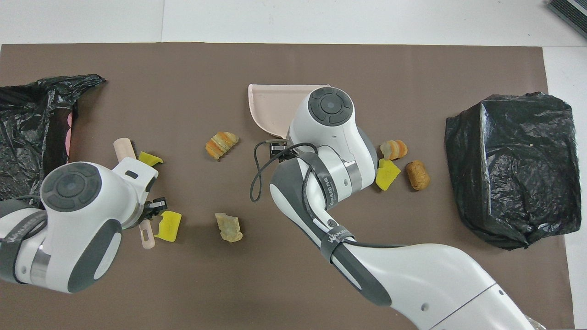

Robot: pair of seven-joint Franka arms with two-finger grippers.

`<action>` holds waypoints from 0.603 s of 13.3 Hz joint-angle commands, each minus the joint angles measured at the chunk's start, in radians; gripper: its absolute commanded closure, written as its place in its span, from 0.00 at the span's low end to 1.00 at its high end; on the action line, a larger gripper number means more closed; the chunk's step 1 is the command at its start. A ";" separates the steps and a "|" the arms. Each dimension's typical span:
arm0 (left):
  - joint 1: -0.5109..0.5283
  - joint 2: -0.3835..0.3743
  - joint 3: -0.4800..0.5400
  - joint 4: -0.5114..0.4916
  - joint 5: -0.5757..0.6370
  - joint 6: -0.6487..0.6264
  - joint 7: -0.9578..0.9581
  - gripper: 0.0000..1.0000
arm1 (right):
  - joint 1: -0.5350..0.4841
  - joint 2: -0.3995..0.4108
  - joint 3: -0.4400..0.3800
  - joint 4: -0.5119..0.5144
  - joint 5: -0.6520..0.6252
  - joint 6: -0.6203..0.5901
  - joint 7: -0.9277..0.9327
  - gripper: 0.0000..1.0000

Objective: Sweep and dump trash in bin
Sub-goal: 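Grasp the pink brush with the left gripper while the right gripper holds the dustpan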

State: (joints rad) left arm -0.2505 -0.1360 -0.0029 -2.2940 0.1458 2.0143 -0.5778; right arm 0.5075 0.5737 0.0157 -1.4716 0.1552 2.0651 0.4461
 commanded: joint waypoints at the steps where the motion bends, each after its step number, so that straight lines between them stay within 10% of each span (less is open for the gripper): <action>1: 0.080 0.039 -0.012 0.011 0.070 0.026 0.090 1.00 | -0.003 -0.028 0.004 -0.033 -0.031 0.009 0.002 1.00; 8: 0.154 0.101 -0.020 0.005 0.058 0.043 0.222 1.00 | -0.049 -0.069 0.003 -0.012 -0.020 -0.074 -0.427 1.00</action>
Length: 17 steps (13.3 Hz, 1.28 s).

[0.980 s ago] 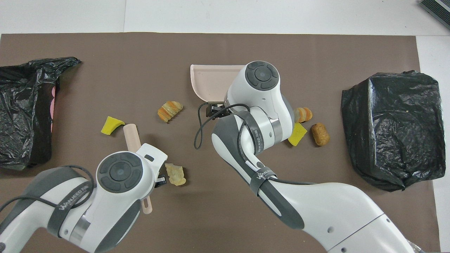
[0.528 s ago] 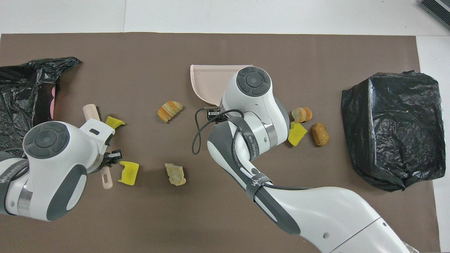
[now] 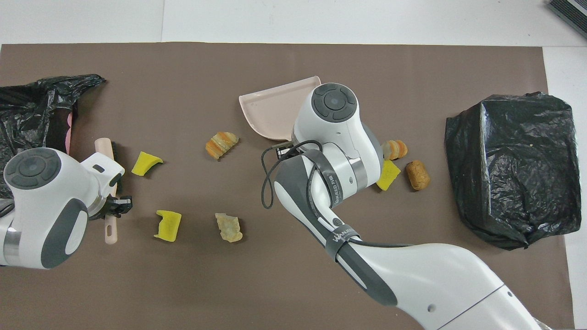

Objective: Sweep and dump trash in bin
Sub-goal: 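Sweep the sponge and bread pieces into the dustpan with the left gripper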

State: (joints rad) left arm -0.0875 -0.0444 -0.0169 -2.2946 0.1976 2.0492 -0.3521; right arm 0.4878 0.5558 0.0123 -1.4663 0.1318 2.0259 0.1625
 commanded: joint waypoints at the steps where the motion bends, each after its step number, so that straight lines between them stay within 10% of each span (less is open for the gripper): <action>1: -0.024 0.012 -0.009 0.009 -0.006 0.008 -0.007 1.00 | -0.041 -0.068 0.006 -0.019 0.002 -0.056 -0.212 1.00; 9: -0.196 0.122 -0.009 0.133 -0.194 0.043 -0.010 1.00 | -0.069 -0.171 0.005 -0.153 -0.135 -0.151 -0.863 1.00; 17: -0.236 0.179 -0.012 0.195 -0.207 0.068 0.253 1.00 | -0.035 -0.281 0.006 -0.371 -0.175 -0.082 -0.969 1.00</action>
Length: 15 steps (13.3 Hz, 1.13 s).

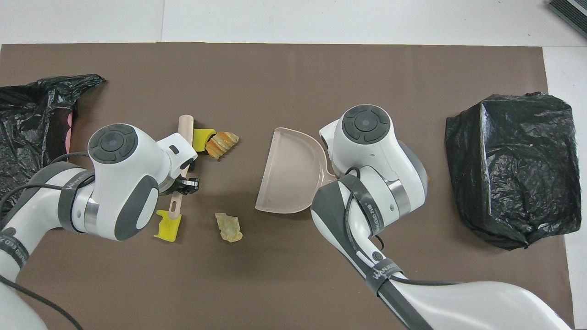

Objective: Sweep and dump trash in bin
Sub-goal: 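Sweep the sponge and bread pieces into the dustpan with the left gripper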

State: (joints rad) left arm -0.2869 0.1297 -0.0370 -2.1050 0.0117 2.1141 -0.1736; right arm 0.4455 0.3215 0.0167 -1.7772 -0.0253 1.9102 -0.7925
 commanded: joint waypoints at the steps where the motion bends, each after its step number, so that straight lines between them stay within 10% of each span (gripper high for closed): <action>1: -0.060 0.001 0.008 -0.001 -0.022 0.004 0.098 1.00 | 0.007 -0.047 0.002 -0.060 -0.016 0.033 -0.013 1.00; 15: -0.302 -0.146 0.005 0.003 -0.099 -0.233 -0.229 1.00 | -0.005 -0.050 0.000 -0.094 -0.045 0.038 -0.088 1.00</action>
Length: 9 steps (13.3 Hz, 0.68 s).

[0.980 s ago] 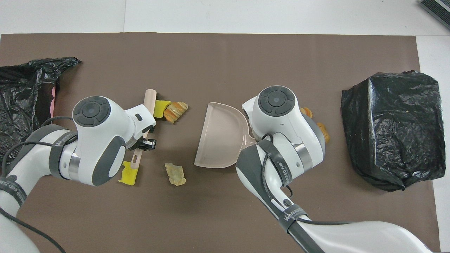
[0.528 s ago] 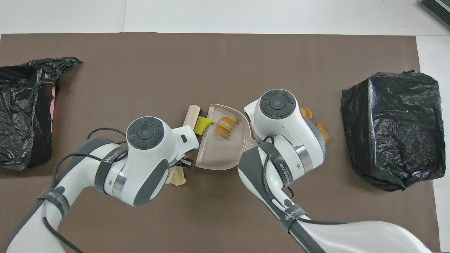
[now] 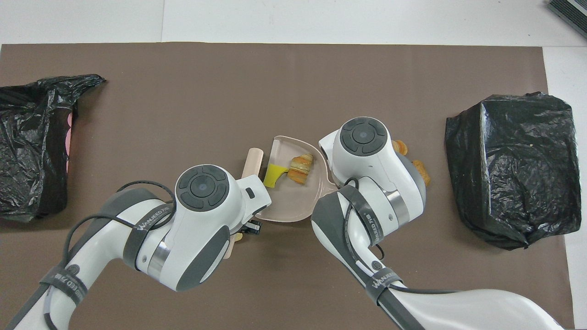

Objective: Sweep and dump trash in bin
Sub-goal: 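Sweep the sponge and bread pieces into the dustpan with the left gripper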

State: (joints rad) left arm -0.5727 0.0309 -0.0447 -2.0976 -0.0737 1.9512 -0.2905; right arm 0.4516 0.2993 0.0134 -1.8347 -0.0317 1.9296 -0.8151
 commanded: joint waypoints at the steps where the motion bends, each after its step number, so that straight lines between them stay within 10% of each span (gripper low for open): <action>1: -0.018 -0.071 0.012 -0.005 -0.008 -0.112 -0.187 1.00 | -0.011 -0.031 0.005 -0.040 -0.056 0.017 -0.076 1.00; 9: 0.085 -0.287 0.019 -0.224 0.187 -0.298 -0.413 1.00 | 0.087 -0.106 0.007 -0.165 -0.097 0.144 -0.038 1.00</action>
State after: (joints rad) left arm -0.5239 -0.1651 -0.0208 -2.2205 0.0667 1.6528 -0.6564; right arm 0.5328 0.2518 0.0169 -1.8977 -0.1028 1.9854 -0.8748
